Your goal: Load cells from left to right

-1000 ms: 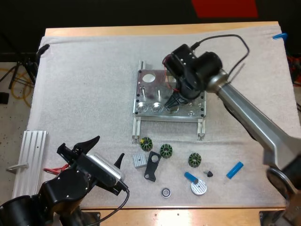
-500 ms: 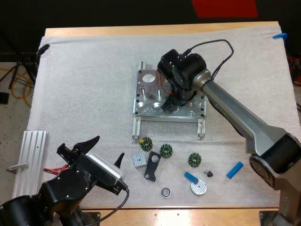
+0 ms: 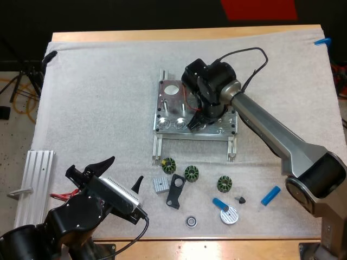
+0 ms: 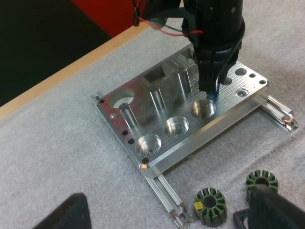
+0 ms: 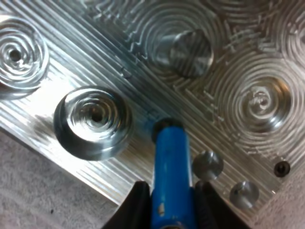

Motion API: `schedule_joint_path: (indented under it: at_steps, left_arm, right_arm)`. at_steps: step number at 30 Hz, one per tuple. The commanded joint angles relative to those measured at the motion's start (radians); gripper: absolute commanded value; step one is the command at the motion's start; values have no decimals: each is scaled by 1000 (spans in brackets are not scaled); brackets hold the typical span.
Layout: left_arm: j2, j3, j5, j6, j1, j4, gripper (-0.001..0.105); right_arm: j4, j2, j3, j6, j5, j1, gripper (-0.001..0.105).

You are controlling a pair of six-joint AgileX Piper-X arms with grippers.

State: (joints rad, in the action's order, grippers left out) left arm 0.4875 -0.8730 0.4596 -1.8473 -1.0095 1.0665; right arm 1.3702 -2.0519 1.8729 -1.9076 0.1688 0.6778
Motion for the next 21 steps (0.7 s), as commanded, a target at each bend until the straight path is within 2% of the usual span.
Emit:
schedule_joint_path:
  at_steps: [1,19,21]
  left_arm:
    - [-6,-2,23,-11,-3,-16,67]
    - [-6,-2,23,-11,-3,-16,67]
    - [-6,-2,23,-11,-3,-16,67]
  right_arm:
    - [0,4,3,-10,0,3,0]
    - [8,-9,1,-10,-24,3,0]
    - [8,-9,1,-10,2,3,0]
